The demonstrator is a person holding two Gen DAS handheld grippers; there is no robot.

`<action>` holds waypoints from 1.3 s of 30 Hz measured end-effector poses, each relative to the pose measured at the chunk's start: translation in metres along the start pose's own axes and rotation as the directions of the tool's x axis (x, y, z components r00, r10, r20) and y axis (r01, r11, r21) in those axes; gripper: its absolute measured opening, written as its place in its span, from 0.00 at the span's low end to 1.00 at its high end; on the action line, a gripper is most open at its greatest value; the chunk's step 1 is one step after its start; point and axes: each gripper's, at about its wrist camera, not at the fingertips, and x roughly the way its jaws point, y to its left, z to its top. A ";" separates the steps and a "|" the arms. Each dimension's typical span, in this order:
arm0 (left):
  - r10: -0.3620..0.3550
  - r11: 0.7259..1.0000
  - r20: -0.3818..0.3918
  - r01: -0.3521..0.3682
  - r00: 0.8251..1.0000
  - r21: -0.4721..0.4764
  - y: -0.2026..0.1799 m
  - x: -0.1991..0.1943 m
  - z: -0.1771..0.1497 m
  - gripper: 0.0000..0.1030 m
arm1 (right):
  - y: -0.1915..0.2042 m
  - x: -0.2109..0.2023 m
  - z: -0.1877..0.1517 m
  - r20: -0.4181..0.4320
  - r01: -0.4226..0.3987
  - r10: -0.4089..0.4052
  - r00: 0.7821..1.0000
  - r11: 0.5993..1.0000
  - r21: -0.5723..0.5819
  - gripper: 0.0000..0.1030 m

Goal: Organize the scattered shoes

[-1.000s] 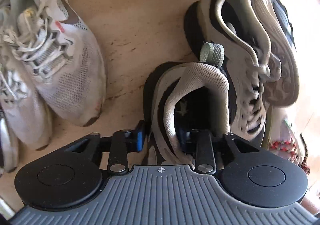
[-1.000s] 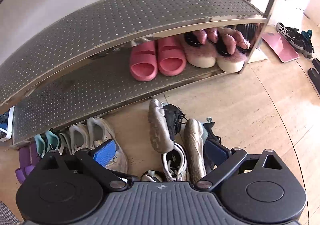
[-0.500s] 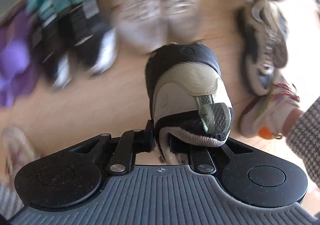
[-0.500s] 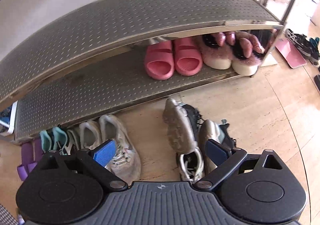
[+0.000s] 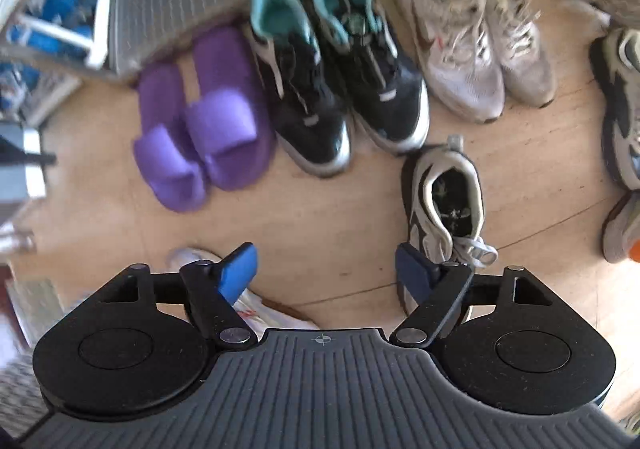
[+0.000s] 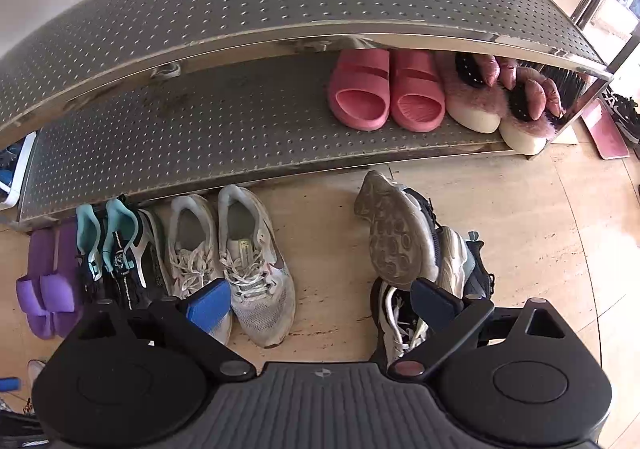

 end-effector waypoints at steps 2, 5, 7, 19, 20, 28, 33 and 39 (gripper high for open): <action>-0.048 0.999 0.050 0.047 0.998 0.024 -0.004 -0.008 0.007 0.82 | 0.003 -0.006 -0.004 -0.011 -0.053 0.053 0.999 0.997 0.048 0.94; -0.125 0.991 0.127 0.119 0.984 0.056 -0.017 -0.006 0.016 0.82 | -0.002 -0.029 -0.021 0.000 -0.198 0.202 0.979 0.958 0.207 0.95; -0.153 0.987 0.124 0.144 0.980 0.075 -0.023 -0.007 0.020 0.82 | 0.001 -0.048 -0.045 0.074 -0.293 0.284 0.956 0.913 0.283 0.98; -0.114 0.986 0.150 0.094 0.982 0.139 -0.045 0.001 0.049 0.86 | 0.063 0.037 -0.031 -0.058 -0.056 0.059 0.997 0.997 0.048 0.93; -0.105 0.986 0.157 0.083 0.982 0.143 -0.045 0.001 0.049 0.86 | 0.064 0.035 -0.029 -0.053 -0.068 0.071 0.996 0.996 0.054 0.94; -0.082 0.989 0.160 0.061 0.984 0.135 -0.038 0.003 0.045 0.86 | 0.067 0.027 -0.026 -0.035 -0.099 0.100 0.994 0.994 0.043 0.95; -0.112 0.986 0.131 0.094 0.985 0.138 -0.039 0.005 0.037 0.87 | 0.067 0.031 -0.029 -0.043 -0.089 0.090 0.995 0.995 0.044 0.95; -0.195 0.977 0.024 0.192 0.980 0.092 -0.039 0.018 0.035 0.87 | 0.069 0.038 -0.035 -0.087 -0.094 0.095 0.992 0.995 0.016 0.96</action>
